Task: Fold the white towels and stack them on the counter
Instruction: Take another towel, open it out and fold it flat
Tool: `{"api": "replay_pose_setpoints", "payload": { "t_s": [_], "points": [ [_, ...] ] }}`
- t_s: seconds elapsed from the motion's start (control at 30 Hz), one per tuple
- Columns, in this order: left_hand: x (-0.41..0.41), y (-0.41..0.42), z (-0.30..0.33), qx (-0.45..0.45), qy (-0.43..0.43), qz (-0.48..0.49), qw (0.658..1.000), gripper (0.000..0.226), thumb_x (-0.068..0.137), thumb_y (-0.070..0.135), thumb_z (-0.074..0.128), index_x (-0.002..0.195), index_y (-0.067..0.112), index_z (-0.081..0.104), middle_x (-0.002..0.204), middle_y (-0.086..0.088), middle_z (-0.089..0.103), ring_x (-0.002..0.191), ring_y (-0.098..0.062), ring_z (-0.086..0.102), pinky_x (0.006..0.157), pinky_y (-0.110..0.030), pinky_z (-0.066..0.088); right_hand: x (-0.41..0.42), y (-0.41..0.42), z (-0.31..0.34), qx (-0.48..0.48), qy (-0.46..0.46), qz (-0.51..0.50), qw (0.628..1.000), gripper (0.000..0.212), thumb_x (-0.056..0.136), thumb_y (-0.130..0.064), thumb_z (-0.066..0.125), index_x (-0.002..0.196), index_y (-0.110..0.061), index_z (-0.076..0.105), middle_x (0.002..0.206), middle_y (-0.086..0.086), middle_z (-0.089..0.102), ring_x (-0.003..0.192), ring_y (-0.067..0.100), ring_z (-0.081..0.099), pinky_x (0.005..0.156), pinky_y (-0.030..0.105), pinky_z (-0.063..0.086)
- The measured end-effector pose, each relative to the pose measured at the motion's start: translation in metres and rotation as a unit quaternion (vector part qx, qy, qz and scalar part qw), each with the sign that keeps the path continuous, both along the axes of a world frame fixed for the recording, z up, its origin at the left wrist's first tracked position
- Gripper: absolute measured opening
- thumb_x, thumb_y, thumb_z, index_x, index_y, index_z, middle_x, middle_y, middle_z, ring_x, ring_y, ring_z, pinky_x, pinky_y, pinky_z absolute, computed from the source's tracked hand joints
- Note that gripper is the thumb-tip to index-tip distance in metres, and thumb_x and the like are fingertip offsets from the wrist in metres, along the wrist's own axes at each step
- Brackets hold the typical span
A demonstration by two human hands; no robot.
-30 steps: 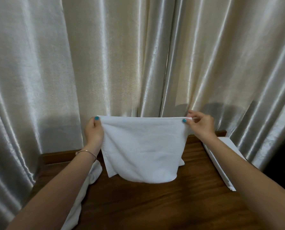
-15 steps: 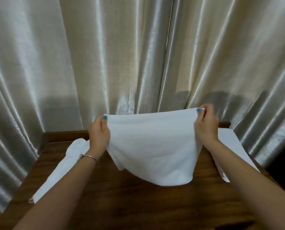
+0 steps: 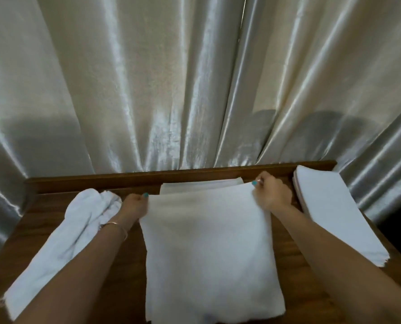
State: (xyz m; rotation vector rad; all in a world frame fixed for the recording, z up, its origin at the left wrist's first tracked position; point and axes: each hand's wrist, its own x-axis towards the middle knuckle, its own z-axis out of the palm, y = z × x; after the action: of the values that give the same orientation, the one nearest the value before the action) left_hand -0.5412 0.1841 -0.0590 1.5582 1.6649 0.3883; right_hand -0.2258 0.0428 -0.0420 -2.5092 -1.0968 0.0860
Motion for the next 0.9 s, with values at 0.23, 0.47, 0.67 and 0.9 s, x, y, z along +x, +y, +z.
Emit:
{"api": "replay_pose_setpoints", "payload": {
  "t_s": [0.23,0.47,0.67,0.9],
  "points": [
    [0.029,0.042,-0.065,0.059,-0.013,0.047,0.997,0.029,0.098,0.009,0.042,0.12,-0.003,0.056,0.113,-0.027,0.064,0.095,-0.039,0.064,0.09,-0.041,0.05,0.008,0.06,-0.069,0.078,0.151,-0.066,0.983,0.018,0.092,-0.005,0.056,0.104,-0.017,0.053,0.104,0.012,0.064,0.086,0.03,0.066,0.076,0.046,0.059],
    [0.058,0.069,-0.101,0.003,-0.149,0.096,0.984,0.038,0.096,0.013,0.05,0.133,0.002,0.044,0.129,-0.02,0.055,0.111,-0.033,0.059,0.098,-0.043,0.047,0.012,0.087,-0.113,0.157,0.275,-0.05,0.947,0.026,0.091,-0.008,0.059,0.116,-0.012,0.052,0.102,0.009,0.055,0.085,0.018,0.054,0.07,0.025,0.047],
    [0.089,0.02,-0.127,0.31,0.01,-0.11,0.944,0.07,0.086,0.01,0.062,0.147,0.022,0.029,0.158,-0.013,0.015,0.143,-0.03,0.023,0.109,-0.043,0.03,0.002,0.053,-0.15,0.116,0.13,0.109,0.979,0.078,0.089,-0.005,0.059,0.149,-0.04,0.023,0.163,-0.011,0.006,0.132,-0.002,0.027,0.1,0.033,0.043],
    [0.172,-0.052,-0.134,0.276,0.015,-0.461,0.843,0.042,0.102,0.024,0.034,0.143,0.027,0.038,0.156,0.001,0.027,0.147,-0.014,0.012,0.121,-0.033,0.006,-0.019,-0.033,-0.174,-0.058,0.05,0.16,0.984,0.061,0.102,-0.04,0.032,0.155,-0.031,0.004,0.161,-0.011,-0.009,0.149,0.009,-0.01,0.12,0.042,0.0]
  ]
}}
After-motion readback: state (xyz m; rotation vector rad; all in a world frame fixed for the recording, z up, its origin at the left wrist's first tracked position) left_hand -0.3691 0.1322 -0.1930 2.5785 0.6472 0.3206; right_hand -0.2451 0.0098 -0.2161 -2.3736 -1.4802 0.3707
